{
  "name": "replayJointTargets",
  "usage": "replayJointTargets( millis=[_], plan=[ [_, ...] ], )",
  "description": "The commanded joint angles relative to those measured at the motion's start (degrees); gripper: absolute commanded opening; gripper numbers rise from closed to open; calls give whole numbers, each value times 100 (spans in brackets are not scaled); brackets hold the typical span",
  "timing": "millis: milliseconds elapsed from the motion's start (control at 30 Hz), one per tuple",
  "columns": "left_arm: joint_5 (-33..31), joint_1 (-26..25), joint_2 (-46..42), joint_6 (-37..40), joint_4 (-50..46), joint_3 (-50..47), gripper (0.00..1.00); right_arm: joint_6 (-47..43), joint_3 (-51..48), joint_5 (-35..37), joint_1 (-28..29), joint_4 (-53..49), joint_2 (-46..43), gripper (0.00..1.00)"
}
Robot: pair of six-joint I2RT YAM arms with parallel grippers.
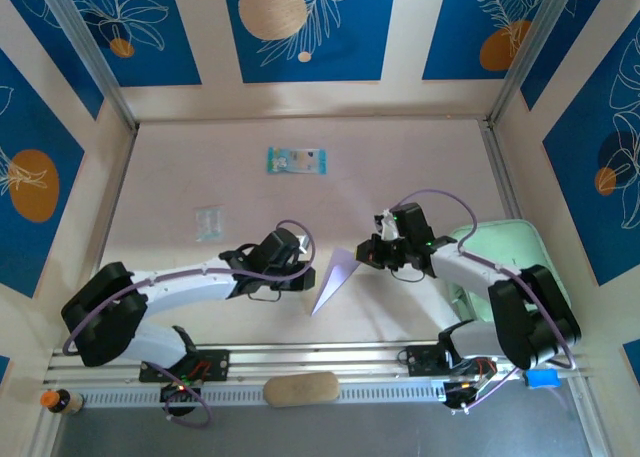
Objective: Fold a paper plane with a square sheet of paper (pick it up from the middle)
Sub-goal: Pick up the paper plane from the center of the table.
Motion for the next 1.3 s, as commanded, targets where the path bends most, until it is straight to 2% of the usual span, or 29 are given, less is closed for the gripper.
replayJointTargets(
  millis=[0, 133, 233, 400, 800, 1267],
  plan=[
    [-130, 70, -142, 123, -187, -99, 7, -173, 24, 81, 73, -171, -380, 3],
    [-113, 113, -78, 99, -196, -98, 9, -131, -3, 231, 65, -353, -618, 5],
    [2, 189, 53, 80, -146, -73, 14, -17, 10, 220, 88, -427, -595, 5],
    [472, 328, 490, 102, 219, 11, 21, 389, -267, 134, 184, -252, -601, 5],
    [1390, 430, 1336, 154, 1016, 173, 32, 785, -508, 212, 660, -388, -678, 15],
    [1872, 434, 1640, 141, 1353, 208, 35, 995, -620, 90, 903, -124, -172, 15]
  ],
)
